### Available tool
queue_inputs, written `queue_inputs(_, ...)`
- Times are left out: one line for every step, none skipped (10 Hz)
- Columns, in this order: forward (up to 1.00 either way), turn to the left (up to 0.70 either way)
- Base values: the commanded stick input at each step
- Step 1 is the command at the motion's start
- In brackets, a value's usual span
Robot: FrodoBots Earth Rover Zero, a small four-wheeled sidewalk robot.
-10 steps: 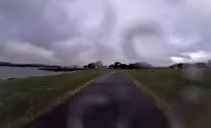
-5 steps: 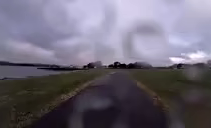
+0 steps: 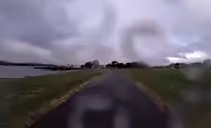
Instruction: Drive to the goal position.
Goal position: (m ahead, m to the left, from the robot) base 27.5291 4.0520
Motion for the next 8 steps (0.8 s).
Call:
queue_inputs(0.70, -0.14)
queue_inputs(0.70, 0.00)
queue_inputs(0.70, 0.00)
queue_inputs(0.70, 0.00)
queue_inputs(0.70, 0.00)
queue_inputs(0.70, 0.00)
queue_inputs(0.70, 0.00)
queue_inputs(0.70, 0.00)
